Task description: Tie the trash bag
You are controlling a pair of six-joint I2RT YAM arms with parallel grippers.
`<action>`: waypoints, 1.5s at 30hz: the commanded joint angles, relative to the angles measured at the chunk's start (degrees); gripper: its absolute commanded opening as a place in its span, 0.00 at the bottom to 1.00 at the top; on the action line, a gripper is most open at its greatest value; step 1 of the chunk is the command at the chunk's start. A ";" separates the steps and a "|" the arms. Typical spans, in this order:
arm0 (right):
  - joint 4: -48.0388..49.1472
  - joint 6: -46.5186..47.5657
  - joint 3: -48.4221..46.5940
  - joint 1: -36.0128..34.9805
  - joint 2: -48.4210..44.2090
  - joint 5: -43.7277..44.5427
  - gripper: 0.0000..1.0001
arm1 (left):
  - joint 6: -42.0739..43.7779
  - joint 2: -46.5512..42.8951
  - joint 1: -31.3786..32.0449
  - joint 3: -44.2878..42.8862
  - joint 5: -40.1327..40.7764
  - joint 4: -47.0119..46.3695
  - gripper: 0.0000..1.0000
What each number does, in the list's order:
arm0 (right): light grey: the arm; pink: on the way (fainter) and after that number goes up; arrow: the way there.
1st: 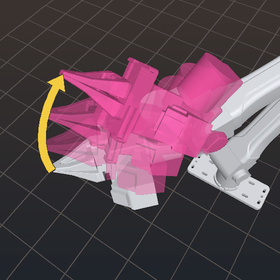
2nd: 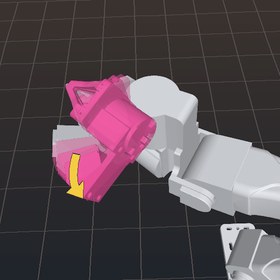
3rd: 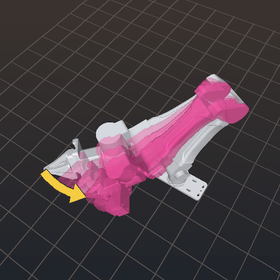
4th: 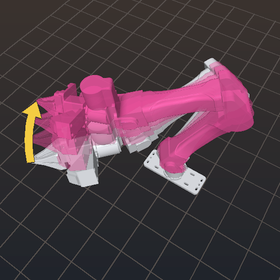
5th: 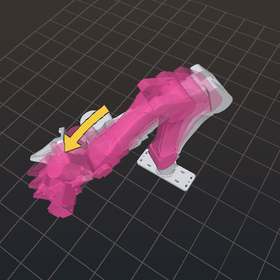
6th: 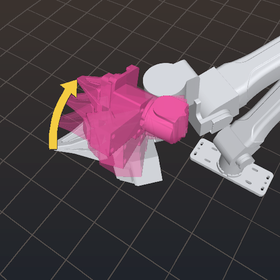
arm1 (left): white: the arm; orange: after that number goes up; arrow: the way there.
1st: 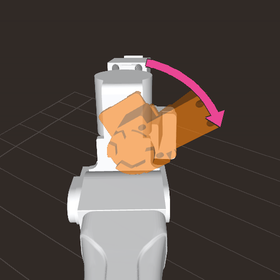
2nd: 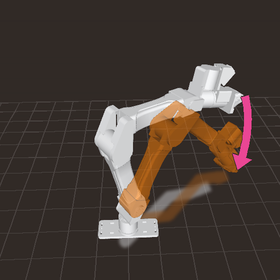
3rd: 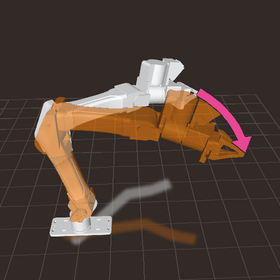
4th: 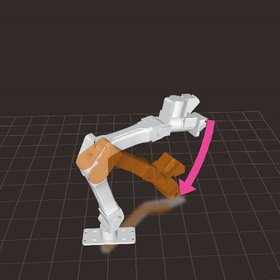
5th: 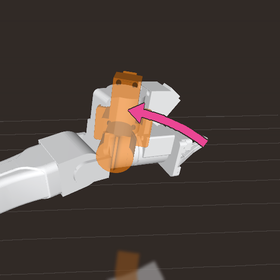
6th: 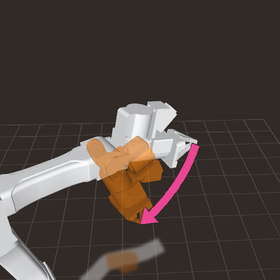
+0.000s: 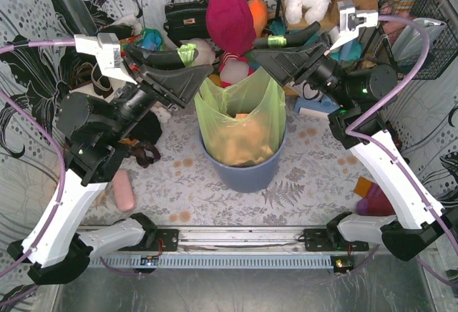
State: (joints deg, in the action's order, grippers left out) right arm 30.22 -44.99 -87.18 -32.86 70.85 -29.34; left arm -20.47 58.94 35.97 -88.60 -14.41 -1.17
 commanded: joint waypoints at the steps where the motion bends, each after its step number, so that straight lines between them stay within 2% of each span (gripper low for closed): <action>1: 0.33 2.74 3.88 -0.10 -3.73 1.89 0.54 | 1.26 -0.74 -0.10 1.12 5.29 2.61 0.65; 6: 0.01 0.31 15.89 -0.10 -7.86 3.79 0.54 | -1.52 -2.80 -0.07 8.79 1.00 3.63 0.65; 10: -0.15 -0.87 20.15 -0.10 -9.56 4.12 0.54 | -2.96 -3.58 -0.07 11.48 0.55 3.54 0.65; 19: -1.54 -0.13 20.23 -0.10 -10.54 4.11 0.55 | -2.52 -0.43 -0.03 8.48 -3.24 2.32 0.57; 25: -2.18 0.41 19.99 -0.10 -11.07 4.21 0.55 | 0.00 0.11 -0.10 4.32 3.98 7.10 0.57; 34: -3.79 1.38 19.75 -0.10 -12.11 4.78 0.55 | -0.08 1.27 -0.08 0.99 3.89 6.90 0.54; 41: -4.60 1.99 19.83 -0.10 -12.64 5.09 0.54 | 1.08 2.60 -0.10 0.44 6.50 8.38 0.34; 45: -5.09 2.27 19.98 -0.11 -12.81 5.38 0.54 | 2.04 2.82 -0.04 -0.44 6.60 11.23 0.09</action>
State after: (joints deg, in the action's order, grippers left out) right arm 24.38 -44.01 -66.30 -32.86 59.42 -24.82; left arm -20.40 61.76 35.94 -86.52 -9.19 8.40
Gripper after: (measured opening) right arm 0.542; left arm 0.184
